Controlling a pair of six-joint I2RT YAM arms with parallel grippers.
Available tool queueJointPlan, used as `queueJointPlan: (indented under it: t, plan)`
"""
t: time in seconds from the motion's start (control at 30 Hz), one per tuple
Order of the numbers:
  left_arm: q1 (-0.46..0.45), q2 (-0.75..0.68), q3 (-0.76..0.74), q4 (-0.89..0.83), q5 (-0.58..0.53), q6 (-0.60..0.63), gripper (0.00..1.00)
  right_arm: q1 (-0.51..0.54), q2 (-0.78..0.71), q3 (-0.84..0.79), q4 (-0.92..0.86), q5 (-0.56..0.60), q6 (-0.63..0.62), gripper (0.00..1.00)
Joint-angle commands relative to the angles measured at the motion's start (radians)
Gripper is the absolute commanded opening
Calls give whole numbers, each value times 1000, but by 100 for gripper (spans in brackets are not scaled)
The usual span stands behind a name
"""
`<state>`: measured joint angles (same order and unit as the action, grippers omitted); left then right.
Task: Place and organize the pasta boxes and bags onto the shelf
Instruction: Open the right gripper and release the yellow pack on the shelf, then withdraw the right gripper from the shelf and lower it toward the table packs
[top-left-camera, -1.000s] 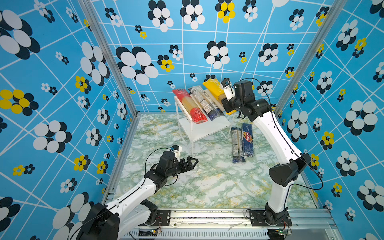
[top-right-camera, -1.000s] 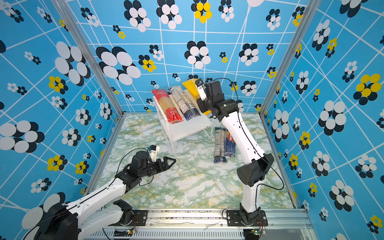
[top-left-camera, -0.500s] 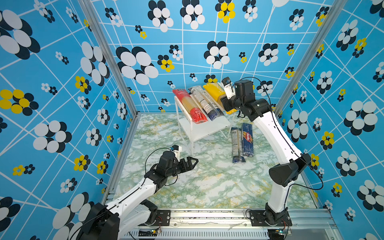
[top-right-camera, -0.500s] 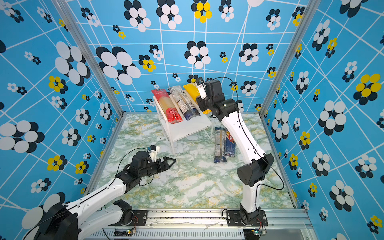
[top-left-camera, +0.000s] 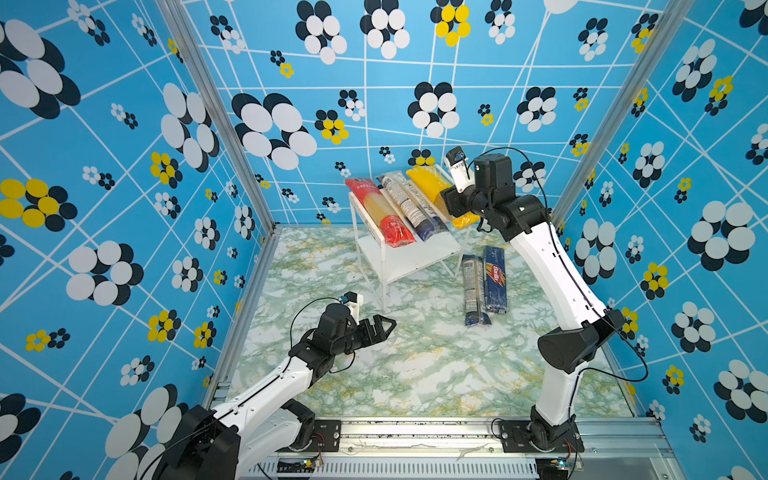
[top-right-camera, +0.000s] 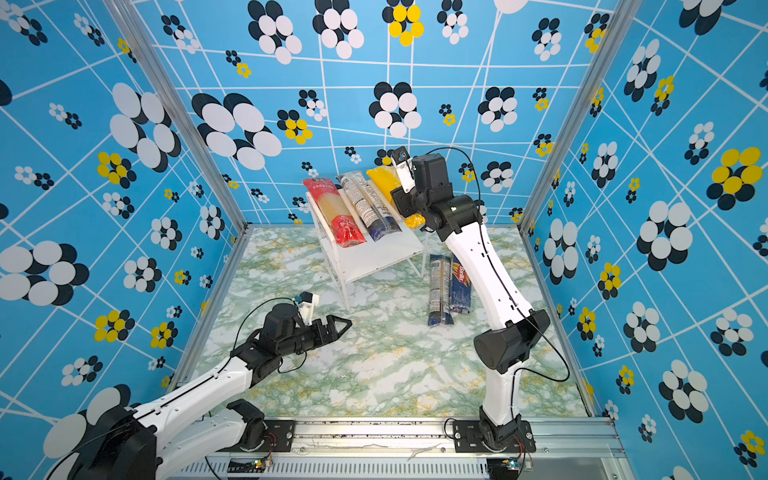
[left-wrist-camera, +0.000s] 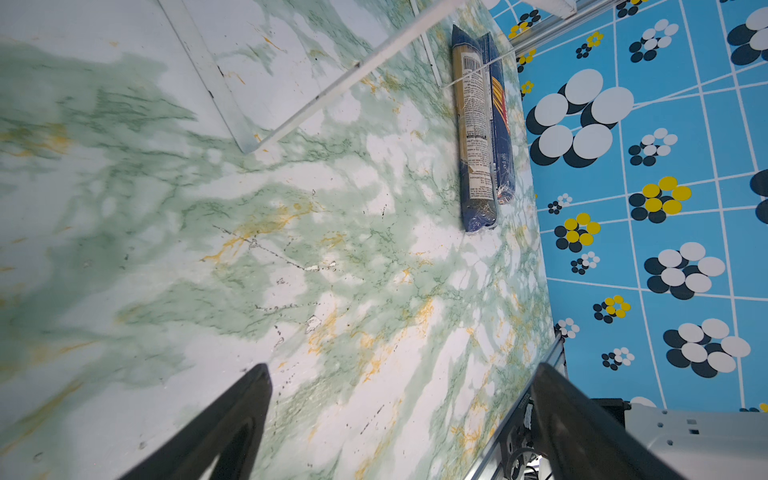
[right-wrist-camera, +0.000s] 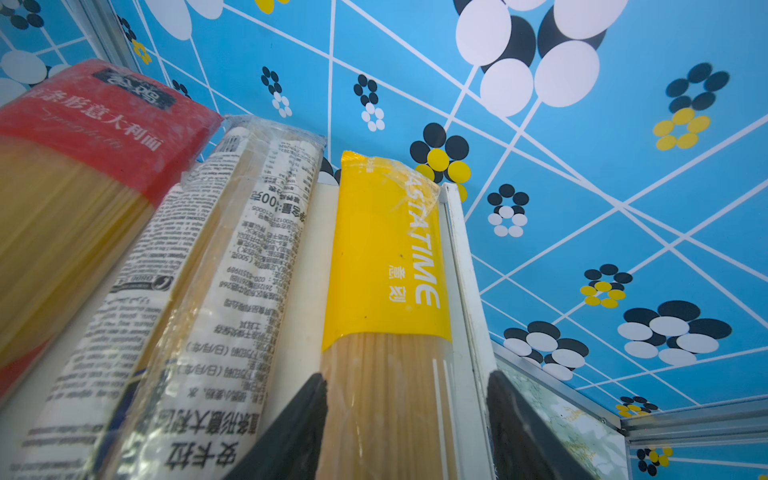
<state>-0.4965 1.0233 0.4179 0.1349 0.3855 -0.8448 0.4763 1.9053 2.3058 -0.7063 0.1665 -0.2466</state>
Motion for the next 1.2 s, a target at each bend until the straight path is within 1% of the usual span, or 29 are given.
queueJointPlan:
  t: [0.0, 0.23, 0.43, 0.57, 0.73, 0.9, 0.93, 1.0, 1.17]
  plan:
    - [12, -17, 1, 3, 2, 2, 99, -5, -33, 25, -26, 4, -4, 65]
    - [13, -2, 8, 14, 10, 1, 99, -5, -105, 3, -58, -4, 8, 68]
    - [12, 17, 17, 20, 19, 5, 99, -5, -214, -104, -64, -15, 37, 73]
    - [12, 33, 27, 26, 26, 7, 99, -5, -332, -269, -15, -16, 71, 75]
    - [12, 54, 39, 34, 30, 14, 99, -5, -512, -527, 80, 11, 113, 80]
    - [12, 79, 52, 36, 35, 20, 99, -5, -638, -697, 76, 72, 180, 83]
    - [10, 83, 52, 40, 35, 19, 99, -5, -660, -757, 70, 84, 198, 85]
    - [10, 88, 50, 46, 34, 18, 99, -5, -698, -822, 57, 103, 227, 87]
    - [9, 103, 56, 51, 33, 18, 99, -5, -752, -955, 14, 120, 299, 89]
